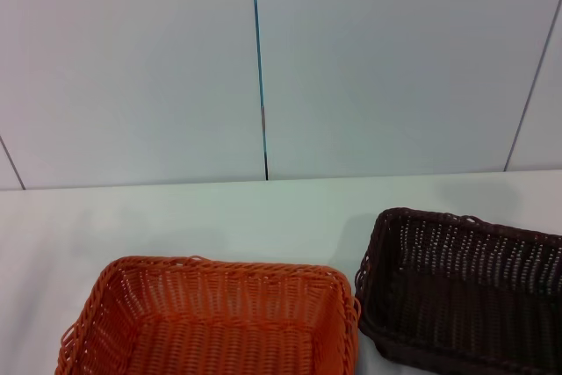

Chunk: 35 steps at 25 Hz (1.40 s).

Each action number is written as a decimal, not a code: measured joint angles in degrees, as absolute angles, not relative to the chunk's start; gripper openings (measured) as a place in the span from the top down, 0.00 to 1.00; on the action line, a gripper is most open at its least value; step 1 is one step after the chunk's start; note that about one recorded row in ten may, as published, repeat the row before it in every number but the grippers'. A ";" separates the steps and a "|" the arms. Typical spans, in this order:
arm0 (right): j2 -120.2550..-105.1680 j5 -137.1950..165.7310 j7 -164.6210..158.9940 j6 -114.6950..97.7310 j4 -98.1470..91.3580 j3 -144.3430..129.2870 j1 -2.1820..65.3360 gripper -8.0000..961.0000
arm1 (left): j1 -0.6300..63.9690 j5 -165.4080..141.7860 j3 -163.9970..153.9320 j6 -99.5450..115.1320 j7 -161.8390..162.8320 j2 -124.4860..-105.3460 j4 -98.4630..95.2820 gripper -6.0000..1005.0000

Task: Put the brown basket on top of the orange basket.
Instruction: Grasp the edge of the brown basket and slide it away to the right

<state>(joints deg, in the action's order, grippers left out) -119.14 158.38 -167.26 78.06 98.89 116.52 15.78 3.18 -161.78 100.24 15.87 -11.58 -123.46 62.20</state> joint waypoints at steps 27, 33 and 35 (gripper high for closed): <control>-118.91 156.95 -167.65 64.85 76.65 113.56 19.60 0.21 | 2.73 -161.80 102.40 9.84 -11.41 -123.39 65.03 0.31; -118.83 164.47 -168.17 70.02 76.82 113.94 22.64 0.23 | 3.09 -161.71 102.67 9.84 -11.44 -123.40 64.57 0.31; -118.95 166.50 -168.48 70.90 76.23 113.88 23.62 0.23 | 3.13 -161.75 102.70 9.84 -11.50 -123.40 64.46 0.31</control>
